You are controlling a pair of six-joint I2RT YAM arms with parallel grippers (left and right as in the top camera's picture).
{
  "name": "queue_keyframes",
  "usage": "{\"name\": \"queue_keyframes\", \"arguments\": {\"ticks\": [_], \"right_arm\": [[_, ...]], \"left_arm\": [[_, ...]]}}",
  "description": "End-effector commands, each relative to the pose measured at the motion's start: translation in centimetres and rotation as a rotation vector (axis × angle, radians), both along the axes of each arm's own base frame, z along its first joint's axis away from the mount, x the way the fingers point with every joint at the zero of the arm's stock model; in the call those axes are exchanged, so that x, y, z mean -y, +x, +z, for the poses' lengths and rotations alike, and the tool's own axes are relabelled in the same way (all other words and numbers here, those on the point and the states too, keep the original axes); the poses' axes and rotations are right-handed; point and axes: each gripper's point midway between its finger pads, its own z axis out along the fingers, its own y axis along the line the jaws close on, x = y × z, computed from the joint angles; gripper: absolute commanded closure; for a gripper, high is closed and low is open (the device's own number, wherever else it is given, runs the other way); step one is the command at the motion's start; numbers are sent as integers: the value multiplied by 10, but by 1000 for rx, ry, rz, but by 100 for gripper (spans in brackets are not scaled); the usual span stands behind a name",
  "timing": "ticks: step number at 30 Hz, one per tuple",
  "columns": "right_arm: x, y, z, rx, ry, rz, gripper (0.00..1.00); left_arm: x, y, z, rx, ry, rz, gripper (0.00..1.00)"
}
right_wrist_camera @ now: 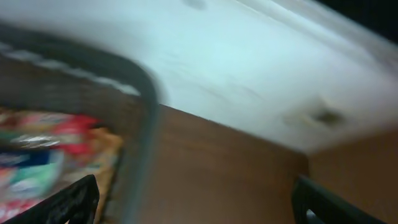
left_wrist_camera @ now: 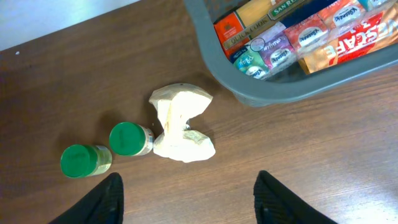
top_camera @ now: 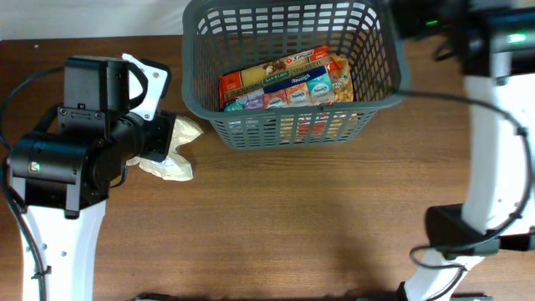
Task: Pack container
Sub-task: 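Release the blue box and withdraw the right gripper to the side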
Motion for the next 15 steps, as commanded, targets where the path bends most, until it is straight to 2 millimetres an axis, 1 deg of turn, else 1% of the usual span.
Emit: {"name": "queue_keyframes", "arguments": {"ticks": [1,3,5,6,7,8,9,10,12,15], "right_arm": [[73,-17,9,50,210,-214,8],[106,-22,-1,37,305,-280,4],[139,-28,-19,8,378,-318,4],[150,-30,-27,-5,409,-331,4],[168,-34,-44,-31,473,-365,4],[178,-37,-57,-54,511,-396,3],[185,-41,-69,-78,534,-421,3],[193,-45,-86,-113,560,-460,3],[202,-52,-116,-183,590,-503,2],[203,-60,-153,-275,622,-534,1]], "left_arm": [[1,1,-1,-3,-4,-7,45],[1,2,0,0,-5,-7,44],[1,3,1,5,-8,-3,41],[0,4,1,8,-17,12,37],[0,6,3,18,-45,48,28],[-2,7,4,22,-60,72,24],[-5,8,5,26,-71,94,20],[-9,9,5,26,-76,114,18],[-19,11,1,12,-73,147,14],[-40,15,-18,-69,-79,213,13]]}}
